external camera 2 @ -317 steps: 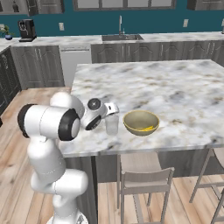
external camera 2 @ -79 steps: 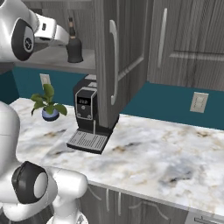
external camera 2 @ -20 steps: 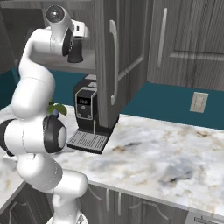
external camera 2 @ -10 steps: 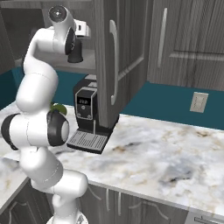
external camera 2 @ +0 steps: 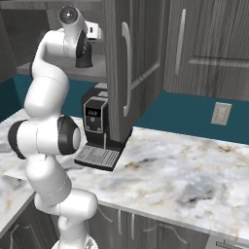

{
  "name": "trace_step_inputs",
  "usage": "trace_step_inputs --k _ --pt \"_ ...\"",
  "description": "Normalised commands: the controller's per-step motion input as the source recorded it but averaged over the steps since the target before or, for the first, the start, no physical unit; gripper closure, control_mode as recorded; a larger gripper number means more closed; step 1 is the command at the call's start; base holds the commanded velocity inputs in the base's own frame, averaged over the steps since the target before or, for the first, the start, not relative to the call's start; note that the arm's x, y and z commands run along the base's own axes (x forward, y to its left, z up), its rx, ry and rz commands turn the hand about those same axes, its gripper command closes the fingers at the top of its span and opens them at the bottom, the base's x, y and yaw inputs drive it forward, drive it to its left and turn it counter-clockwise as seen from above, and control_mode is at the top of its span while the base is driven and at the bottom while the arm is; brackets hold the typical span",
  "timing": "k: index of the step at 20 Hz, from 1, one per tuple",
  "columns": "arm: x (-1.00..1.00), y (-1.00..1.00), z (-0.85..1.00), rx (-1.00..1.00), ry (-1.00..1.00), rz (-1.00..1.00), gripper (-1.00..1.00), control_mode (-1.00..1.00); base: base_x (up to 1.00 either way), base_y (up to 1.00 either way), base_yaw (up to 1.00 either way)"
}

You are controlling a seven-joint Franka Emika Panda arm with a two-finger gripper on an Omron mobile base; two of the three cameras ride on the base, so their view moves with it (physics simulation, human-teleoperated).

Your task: There is a bowl on the dining counter. Grab a lemon wedge from the fridge and place it in the bowl. Then get the liquor bottle and glass cup from the cabinet and place them next to the bowl.

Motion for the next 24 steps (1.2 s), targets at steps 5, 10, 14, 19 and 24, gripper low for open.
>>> trace_step_inputs --k 5,10,14,19,24 --pt "0.02 0.06 0.0 0.0 0.0 0.0 1.0 -1.0 0.0 0.0 0.0" --pt "0.0 0.04 -0.04 0.0 0.06 0.0 1.0 -1.0 0.0 0.0 0.0" --pt "-0.17 0.01 -0.15 0.0 0.04 0.03 1.0 -1.0 0.0 0.0 0.0" --pt "-0.91 0.02 -0.08 0.0 -0.01 0.12 1.0 -1.0 0.0 0.0 0.0" --pt "-1.0 0.02 -0.02 0.0 -0.09 0.12 1.0 -1.0 0.0 0.0 0.0"
